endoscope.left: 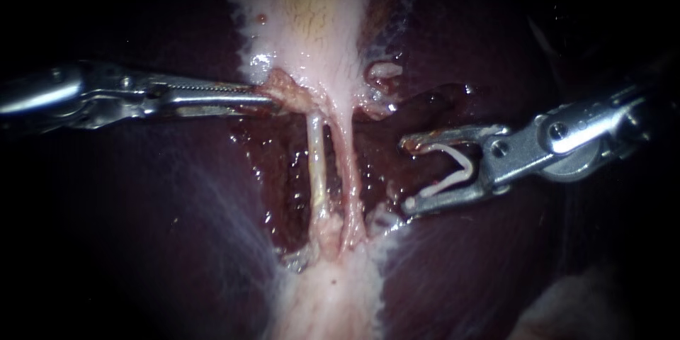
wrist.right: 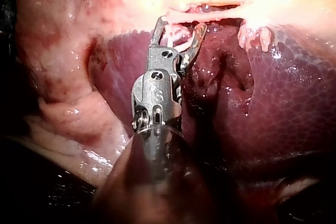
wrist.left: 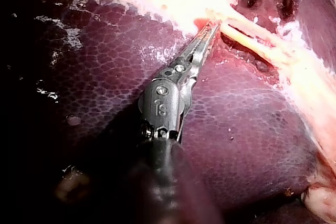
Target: Clipping first clip left tube
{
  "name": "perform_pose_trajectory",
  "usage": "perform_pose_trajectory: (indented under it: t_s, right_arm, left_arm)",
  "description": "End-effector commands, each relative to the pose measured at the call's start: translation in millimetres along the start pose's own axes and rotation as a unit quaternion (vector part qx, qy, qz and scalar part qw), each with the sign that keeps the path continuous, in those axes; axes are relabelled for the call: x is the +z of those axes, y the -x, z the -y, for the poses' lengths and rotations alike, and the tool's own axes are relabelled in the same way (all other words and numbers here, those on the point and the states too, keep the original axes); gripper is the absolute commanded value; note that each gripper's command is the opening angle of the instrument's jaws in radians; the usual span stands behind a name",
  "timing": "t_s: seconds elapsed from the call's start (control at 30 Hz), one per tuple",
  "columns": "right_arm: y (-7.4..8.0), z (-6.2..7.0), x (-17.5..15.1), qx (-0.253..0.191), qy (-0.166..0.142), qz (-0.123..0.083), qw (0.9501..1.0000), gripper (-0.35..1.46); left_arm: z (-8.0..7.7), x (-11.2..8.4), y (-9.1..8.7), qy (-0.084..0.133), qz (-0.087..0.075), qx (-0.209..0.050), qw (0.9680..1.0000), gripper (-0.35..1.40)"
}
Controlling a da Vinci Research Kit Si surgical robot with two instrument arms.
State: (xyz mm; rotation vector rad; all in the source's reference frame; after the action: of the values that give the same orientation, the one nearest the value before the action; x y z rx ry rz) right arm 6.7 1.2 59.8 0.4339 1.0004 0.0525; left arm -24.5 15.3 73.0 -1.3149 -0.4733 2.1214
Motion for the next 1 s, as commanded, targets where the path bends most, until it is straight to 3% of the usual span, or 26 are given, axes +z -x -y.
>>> perform_pose_trajectory:
  t_s: [0.03, 0.23, 0.47, 0.7, 0.87, 1.0]
  right_arm:
    - [0.0, 0.0, 0.0, 0.000, 0.000, 0.000, 1.0000, 0.48]
    - [0.0, 0.0, 0.0, 0.000, 0.000, 0.000, 1.0000, 0.48]
    - [0.0, 0.0, 0.0, 0.000, 0.000, 0.000, 1.0000, 0.48]
    - [0.0, 0.0, 0.0, 0.000, 0.000, 0.000, 1.0000, 0.48]
    - [0.0, 0.0, 0.0, 0.000, 0.000, 0.000, 1.0000, 0.48]
    - [-0.1, 0.0, 0.1, 0.000, 0.000, 0.000, 1.0000, 0.48]
  left_arm:
    - [0.0, -0.1, 0.0, 0.000, 0.000, 0.000, 1.0000, -0.35]
    - [-0.1, -1.0, -0.5, 0.003, 0.000, -0.002, 1.0000, -0.35]
    - [0.4, -4.6, -3.5, 0.009, 0.002, -0.010, 0.9999, -0.35]
    - [0.4, -8.7, -6.8, -0.001, -0.017, -0.015, 0.9997, -0.35]
    - [0.4, -10.5, -7.7, -0.003, -0.024, -0.016, 0.9996, -0.35]
    - [0.1, -10.8, -7.8, -0.006, -0.024, -0.017, 0.9996, -0.35]
